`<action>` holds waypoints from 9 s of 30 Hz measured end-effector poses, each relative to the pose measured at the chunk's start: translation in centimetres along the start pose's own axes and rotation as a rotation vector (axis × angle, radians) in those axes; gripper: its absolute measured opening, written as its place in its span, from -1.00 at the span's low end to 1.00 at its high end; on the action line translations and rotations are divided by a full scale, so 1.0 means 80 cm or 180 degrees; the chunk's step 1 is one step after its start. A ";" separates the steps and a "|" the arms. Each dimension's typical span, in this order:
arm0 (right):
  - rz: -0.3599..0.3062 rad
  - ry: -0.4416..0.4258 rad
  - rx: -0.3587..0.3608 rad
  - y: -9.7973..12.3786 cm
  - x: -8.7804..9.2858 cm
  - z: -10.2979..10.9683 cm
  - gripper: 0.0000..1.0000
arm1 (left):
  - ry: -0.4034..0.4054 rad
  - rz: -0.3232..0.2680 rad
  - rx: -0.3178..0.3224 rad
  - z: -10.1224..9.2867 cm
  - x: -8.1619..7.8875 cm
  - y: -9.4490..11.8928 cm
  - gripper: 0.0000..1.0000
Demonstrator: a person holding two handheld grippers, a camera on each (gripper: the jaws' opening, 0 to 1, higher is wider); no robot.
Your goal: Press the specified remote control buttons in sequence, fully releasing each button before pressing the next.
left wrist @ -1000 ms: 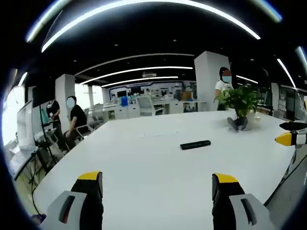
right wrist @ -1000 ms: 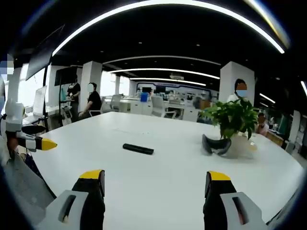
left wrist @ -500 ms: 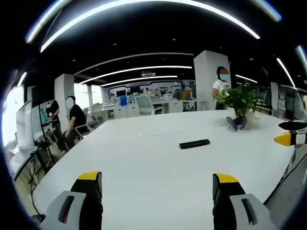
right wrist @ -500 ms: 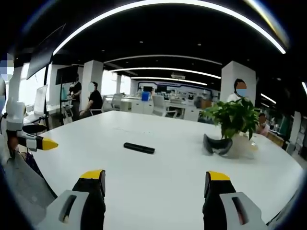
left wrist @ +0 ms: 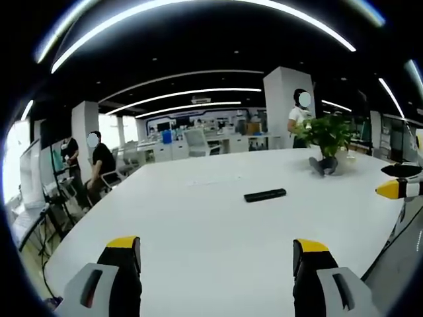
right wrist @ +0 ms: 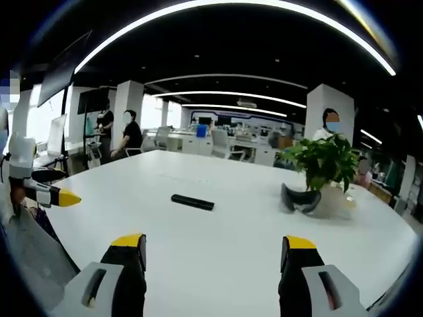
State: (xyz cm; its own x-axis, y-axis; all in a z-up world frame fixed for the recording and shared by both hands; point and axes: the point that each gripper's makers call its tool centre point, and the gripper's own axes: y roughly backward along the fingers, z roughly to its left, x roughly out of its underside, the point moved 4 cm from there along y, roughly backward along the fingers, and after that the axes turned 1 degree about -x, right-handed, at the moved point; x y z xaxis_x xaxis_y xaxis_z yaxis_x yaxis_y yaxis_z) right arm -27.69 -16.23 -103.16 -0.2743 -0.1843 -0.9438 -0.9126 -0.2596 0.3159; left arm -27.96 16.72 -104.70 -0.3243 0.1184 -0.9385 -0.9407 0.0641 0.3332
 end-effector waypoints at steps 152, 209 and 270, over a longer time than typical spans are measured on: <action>0.0446 0.0016 -0.0014 -0.011 0.023 -0.001 0.39 | -0.3805 0.3138 0.2752 -0.167 -0.016 -0.427 -0.20; 0.0271 -0.0044 0.0005 -0.003 0.014 -0.003 0.31 | -0.3417 0.2999 0.2587 -0.159 0.026 -0.305 -0.54; 0.0292 0.0010 -0.0074 -0.004 0.016 0.001 0.26 | -0.2814 0.2503 0.2722 -0.174 0.073 -0.163 -0.53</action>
State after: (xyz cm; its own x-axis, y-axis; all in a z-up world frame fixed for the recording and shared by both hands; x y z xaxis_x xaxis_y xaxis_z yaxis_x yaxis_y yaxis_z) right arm -27.79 -16.30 -104.43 -0.3555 -0.2112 -0.9105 -0.8763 -0.2635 0.4033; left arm -18.98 2.77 -115.80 -0.2538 0.9377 -0.2371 -0.1060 0.2167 0.9705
